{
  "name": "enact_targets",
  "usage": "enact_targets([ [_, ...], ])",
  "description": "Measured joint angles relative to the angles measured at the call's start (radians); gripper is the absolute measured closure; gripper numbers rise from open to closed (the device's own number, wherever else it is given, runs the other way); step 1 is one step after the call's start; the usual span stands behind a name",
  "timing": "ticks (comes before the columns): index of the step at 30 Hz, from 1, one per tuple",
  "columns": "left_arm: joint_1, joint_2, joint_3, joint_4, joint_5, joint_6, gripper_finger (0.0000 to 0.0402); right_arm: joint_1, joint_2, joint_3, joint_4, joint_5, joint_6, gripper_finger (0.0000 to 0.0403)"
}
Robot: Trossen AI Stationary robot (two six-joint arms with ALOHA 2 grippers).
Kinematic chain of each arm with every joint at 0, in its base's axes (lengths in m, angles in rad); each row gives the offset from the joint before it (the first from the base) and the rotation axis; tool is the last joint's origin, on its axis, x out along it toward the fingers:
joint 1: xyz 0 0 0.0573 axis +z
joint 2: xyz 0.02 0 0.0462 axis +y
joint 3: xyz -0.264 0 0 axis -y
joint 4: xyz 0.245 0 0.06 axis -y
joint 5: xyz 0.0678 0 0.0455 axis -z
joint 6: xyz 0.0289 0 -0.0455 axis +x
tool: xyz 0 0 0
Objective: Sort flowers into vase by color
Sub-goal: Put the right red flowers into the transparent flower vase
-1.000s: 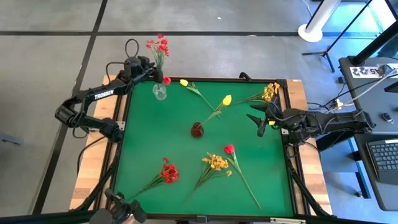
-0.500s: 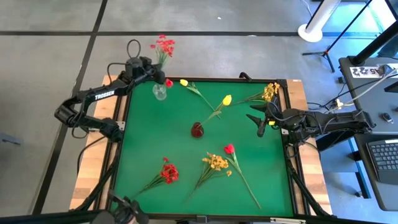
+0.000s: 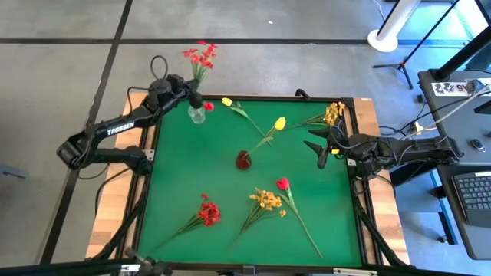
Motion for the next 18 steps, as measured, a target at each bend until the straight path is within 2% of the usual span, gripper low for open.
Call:
enact_targets([
  [9, -0.003, -0.096, -0.262, 0.324, 0.011, -0.029, 0.0401, 0.000, 0.000, 0.000, 0.001, 0.000, 0.004, 0.0194],
  [18, -0.058, -0.096, -0.300, 0.388, 0.031, 0.042, 0.0401, 0.000, 0.000, 0.000, 0.012, 0.021, 0.013, 0.0194],
])
